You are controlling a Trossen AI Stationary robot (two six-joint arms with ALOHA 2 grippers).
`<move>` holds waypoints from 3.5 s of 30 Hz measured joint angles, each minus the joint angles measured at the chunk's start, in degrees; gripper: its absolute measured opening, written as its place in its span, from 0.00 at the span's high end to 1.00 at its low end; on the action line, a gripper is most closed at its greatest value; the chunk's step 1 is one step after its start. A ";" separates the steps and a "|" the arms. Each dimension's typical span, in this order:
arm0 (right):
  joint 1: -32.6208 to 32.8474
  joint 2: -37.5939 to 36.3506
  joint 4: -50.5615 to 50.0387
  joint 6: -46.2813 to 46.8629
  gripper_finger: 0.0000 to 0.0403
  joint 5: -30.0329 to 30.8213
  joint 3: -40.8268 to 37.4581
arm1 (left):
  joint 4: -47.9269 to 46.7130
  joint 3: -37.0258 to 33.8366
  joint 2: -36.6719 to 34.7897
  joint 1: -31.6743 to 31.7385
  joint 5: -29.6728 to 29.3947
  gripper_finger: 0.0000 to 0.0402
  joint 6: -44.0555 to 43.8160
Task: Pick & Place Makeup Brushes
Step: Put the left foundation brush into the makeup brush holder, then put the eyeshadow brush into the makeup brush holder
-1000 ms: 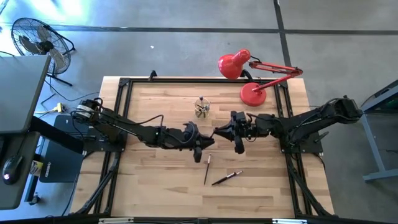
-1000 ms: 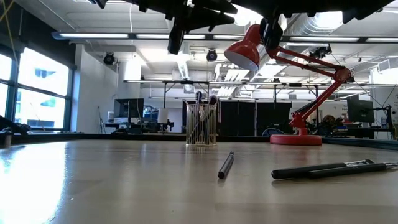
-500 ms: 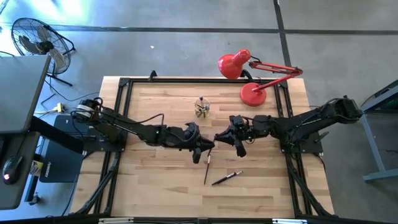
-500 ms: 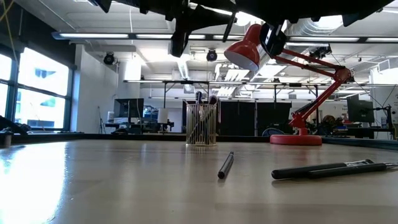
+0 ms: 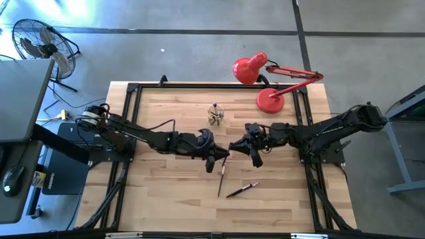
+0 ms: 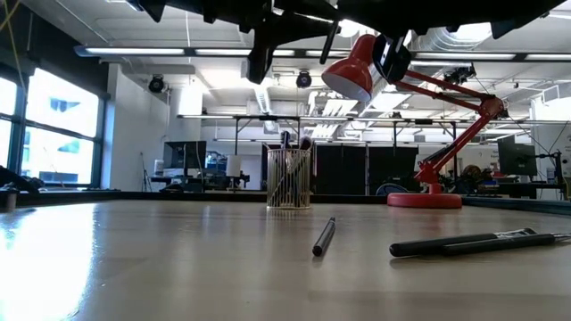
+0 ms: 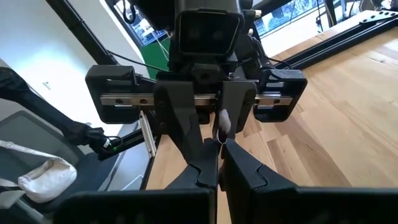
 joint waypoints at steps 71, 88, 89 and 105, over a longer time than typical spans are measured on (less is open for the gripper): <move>-10.95 -0.04 -13.14 7.47 0.53 27.50 0.00 | 12.60 -0.08 9.05 43.39 53.31 0.97 39.16; -10.95 -0.04 -11.95 8.59 0.53 30.40 0.00 | 9.21 -0.03 14.16 44.48 52.92 0.92 42.63; -10.95 -0.04 -11.95 8.56 0.53 30.42 0.00 | 9.01 -0.03 14.19 44.50 52.44 0.90 42.63; -10.95 -0.04 -11.97 8.36 0.53 31.76 0.00 | 8.93 -0.03 14.19 44.50 49.27 0.79 42.18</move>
